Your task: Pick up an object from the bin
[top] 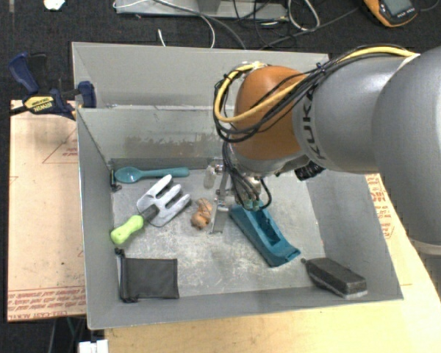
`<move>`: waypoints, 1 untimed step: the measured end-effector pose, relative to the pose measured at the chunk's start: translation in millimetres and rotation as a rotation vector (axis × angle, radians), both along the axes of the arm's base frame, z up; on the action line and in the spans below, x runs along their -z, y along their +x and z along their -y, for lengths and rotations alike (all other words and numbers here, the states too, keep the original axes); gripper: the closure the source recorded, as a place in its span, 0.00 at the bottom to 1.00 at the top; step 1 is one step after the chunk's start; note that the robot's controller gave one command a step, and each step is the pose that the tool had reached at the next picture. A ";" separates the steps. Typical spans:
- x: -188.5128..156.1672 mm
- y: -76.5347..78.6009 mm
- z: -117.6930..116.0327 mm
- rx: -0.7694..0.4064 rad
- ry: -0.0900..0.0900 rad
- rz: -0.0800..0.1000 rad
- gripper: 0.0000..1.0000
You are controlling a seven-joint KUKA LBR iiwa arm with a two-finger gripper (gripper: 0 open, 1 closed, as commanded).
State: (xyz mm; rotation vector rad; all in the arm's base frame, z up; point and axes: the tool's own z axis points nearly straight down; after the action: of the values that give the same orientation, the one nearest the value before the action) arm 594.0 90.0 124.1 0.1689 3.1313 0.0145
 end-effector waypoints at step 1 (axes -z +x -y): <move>16.7 -8.0 7.7 -0.213 -0.001 0.006 0.00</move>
Offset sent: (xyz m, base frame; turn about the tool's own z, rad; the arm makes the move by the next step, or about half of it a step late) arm 0.0122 -0.0579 -0.0330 -0.0625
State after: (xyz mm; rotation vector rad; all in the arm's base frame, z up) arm 585.9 82.3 107.4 -0.1641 3.1267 0.0147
